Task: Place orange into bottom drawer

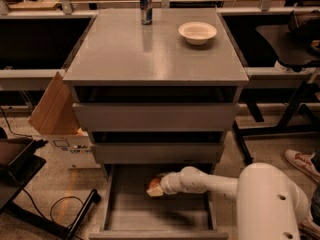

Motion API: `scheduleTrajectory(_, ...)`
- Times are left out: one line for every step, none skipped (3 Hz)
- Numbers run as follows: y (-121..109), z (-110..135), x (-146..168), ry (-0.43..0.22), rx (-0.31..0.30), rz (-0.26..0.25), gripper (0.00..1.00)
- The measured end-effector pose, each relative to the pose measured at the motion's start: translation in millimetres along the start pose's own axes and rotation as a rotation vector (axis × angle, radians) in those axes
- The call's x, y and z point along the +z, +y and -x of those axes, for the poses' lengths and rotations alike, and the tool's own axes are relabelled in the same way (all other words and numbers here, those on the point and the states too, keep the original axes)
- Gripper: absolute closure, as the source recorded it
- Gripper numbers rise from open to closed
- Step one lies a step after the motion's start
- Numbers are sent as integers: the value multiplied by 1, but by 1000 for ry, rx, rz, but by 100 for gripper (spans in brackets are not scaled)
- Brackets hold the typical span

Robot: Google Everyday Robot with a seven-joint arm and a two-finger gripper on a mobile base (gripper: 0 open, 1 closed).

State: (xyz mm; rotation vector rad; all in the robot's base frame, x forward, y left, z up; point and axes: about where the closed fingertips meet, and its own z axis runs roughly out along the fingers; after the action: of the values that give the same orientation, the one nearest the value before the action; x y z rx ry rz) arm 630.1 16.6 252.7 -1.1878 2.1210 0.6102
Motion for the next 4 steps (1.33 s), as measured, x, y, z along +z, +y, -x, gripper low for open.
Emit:
scheduleTrajectory(-1, -29, 34, 85, 14, 34, 100)
scheduleTrajectory(9, -60, 66, 171, 46, 67, 100)
scheduleTrajectory(18, -78, 78, 198, 96, 68, 100)
scheduleTrajectory(20, -79, 80, 198, 95, 72, 74)
